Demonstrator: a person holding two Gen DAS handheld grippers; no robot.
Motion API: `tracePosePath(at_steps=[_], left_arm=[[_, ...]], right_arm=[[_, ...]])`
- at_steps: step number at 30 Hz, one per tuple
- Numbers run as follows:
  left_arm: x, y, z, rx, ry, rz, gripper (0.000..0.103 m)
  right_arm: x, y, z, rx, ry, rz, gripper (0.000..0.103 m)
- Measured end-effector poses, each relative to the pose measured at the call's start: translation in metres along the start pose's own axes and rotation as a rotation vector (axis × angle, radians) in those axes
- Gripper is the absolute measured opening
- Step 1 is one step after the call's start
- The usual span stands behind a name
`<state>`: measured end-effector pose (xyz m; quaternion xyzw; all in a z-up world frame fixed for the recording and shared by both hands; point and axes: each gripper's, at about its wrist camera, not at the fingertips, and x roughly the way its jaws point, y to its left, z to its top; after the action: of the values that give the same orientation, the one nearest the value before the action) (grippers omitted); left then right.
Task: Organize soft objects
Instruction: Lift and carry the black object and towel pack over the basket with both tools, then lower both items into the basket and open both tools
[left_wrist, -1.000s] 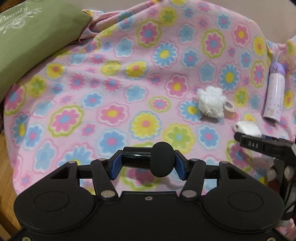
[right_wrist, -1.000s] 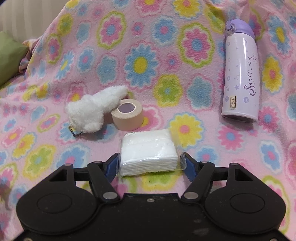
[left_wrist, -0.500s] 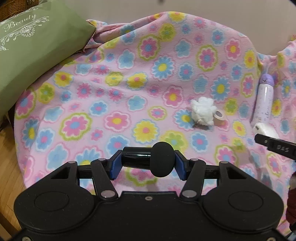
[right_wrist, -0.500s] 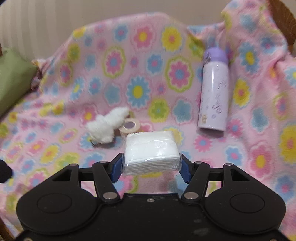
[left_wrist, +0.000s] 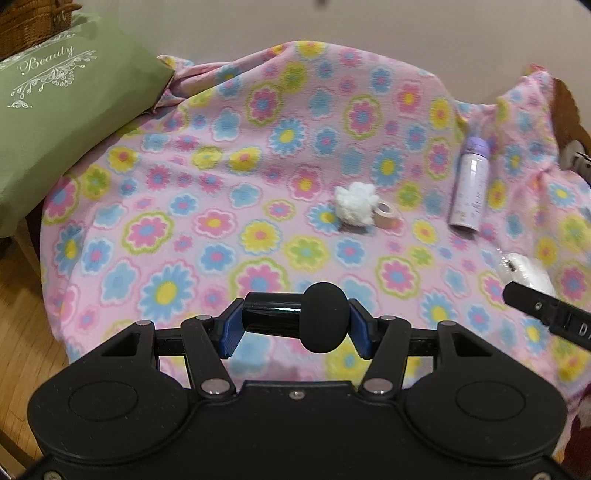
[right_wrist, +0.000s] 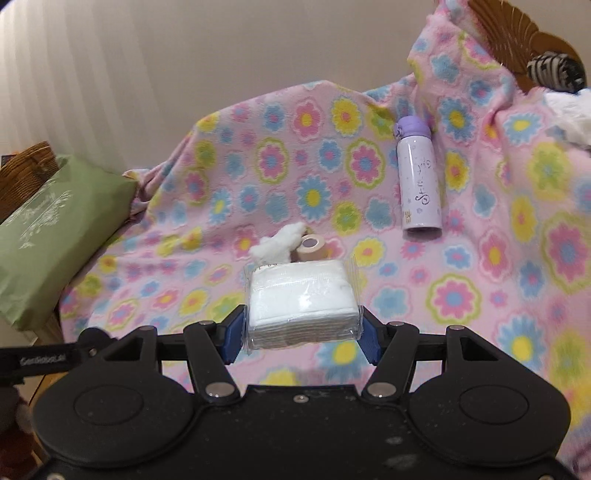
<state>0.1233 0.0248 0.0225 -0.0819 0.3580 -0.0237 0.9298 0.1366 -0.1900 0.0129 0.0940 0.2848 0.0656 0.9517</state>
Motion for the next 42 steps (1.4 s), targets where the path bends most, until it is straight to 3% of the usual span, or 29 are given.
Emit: tracePosePath(at_steps=[8, 15, 26, 42], left_arm=[[-0.038, -0.02, -0.034, 0.048, -0.004, -0.038, 0.055], [-0.052, -0.027, -0.063, 0.054, 0.029, -0.046, 0.055], [-0.047, -0.024, -0.086, 0.056, 0.1, -0.035, 0.055], [-0.037, -0.026, -0.095, 0.089, 0.136, -0.003, 0.055]], right_arm=[[-0.073, 0.021, -0.037, -0.018, -0.026, -0.014, 0.061], [-0.111, 0.027, -0.071, 0.005, 0.011, 0.007, 0.061], [-0.109, 0.021, -0.088, 0.062, 0.103, -0.051, 0.061], [-0.095, 0.024, -0.094, 0.042, 0.204, -0.035, 0.061]])
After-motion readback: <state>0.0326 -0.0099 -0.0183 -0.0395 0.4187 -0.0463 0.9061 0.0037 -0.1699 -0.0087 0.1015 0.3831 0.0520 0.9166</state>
